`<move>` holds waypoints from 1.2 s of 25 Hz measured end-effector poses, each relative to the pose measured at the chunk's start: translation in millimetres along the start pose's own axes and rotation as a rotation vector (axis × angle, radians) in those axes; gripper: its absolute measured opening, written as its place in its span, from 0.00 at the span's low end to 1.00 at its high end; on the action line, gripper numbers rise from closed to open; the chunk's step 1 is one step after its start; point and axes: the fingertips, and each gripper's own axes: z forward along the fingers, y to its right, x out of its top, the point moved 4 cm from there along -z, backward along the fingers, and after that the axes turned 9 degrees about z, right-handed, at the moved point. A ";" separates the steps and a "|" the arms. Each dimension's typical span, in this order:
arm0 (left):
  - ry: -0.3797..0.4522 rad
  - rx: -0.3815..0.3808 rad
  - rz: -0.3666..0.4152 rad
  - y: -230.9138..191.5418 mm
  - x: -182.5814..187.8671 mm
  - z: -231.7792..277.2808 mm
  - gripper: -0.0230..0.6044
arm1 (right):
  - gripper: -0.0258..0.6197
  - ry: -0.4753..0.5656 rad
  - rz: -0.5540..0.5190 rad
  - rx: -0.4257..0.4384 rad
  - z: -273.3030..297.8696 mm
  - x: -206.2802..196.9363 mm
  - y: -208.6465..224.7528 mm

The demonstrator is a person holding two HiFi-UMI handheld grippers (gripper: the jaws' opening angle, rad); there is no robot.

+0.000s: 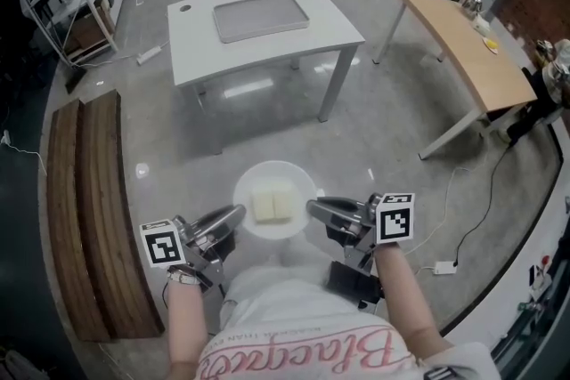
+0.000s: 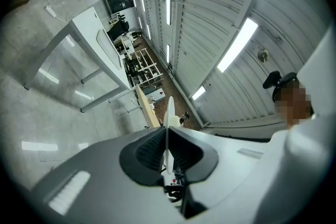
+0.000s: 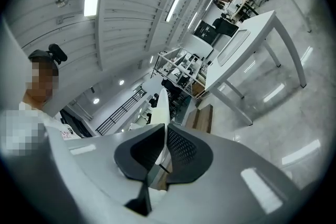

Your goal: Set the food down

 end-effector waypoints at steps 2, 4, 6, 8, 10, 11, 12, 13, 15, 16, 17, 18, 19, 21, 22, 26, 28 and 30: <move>0.001 0.008 0.003 -2.8 5.6 2.8 0.07 | 0.07 0.007 0.009 -0.002 2.4 4.9 2.8; 0.006 0.013 0.005 -6.5 12.3 5.4 0.07 | 0.07 0.010 0.011 0.004 6.7 12.3 5.3; 0.009 0.014 0.014 -11.1 18.6 9.0 0.07 | 0.07 0.007 0.013 0.009 9.8 20.2 10.1; 0.014 0.021 0.027 -17.2 25.2 13.5 0.07 | 0.07 -0.004 0.008 0.011 13.0 29.9 16.4; 0.027 0.032 0.030 -25.3 31.7 18.4 0.07 | 0.07 -0.016 0.002 0.013 18.0 41.4 23.9; 0.033 0.037 0.028 -29.3 35.3 20.8 0.07 | 0.07 -0.022 0.000 0.015 21.0 47.4 27.4; 0.038 0.041 0.026 -33.1 39.4 22.9 0.06 | 0.07 -0.028 0.000 0.015 24.0 53.5 30.4; 0.041 0.045 0.023 -36.8 44.3 25.0 0.07 | 0.07 -0.033 0.000 0.016 27.1 60.1 32.9; 0.047 0.050 0.021 -44.5 55.7 30.4 0.07 | 0.07 -0.041 -0.003 0.019 32.7 74.8 37.2; 0.051 0.051 0.021 -48.4 61.8 34.2 0.07 | 0.07 -0.044 -0.004 0.023 35.1 82.7 39.7; 0.055 0.051 0.021 -52.6 67.9 38.5 0.07 | 0.07 -0.046 -0.005 0.027 37.3 90.9 42.9; 0.058 0.052 0.021 -57.4 73.9 43.3 0.07 | 0.07 -0.049 -0.005 0.029 39.5 99.4 47.0; 0.060 0.054 0.019 -63.0 79.8 48.3 0.07 | 0.07 -0.051 -0.004 0.029 42.0 108.1 51.8; 0.064 0.061 0.014 -76.3 93.2 57.9 0.07 | 0.07 -0.058 0.000 0.025 48.8 127.0 62.5; 0.067 0.065 0.011 -82.9 100.9 62.8 0.07 | 0.07 -0.062 0.002 0.023 52.6 137.3 67.3; 0.077 0.070 0.001 -101.9 132.9 87.4 0.06 | 0.07 -0.068 0.000 0.023 61.2 181.1 78.5; 0.078 0.063 -0.005 -110.5 148.5 101.5 0.07 | 0.07 -0.067 -0.002 0.018 62.8 203.1 84.4; 0.079 0.058 -0.005 -121.0 165.4 114.5 0.07 | 0.07 -0.064 -0.006 0.011 66.5 224.8 90.9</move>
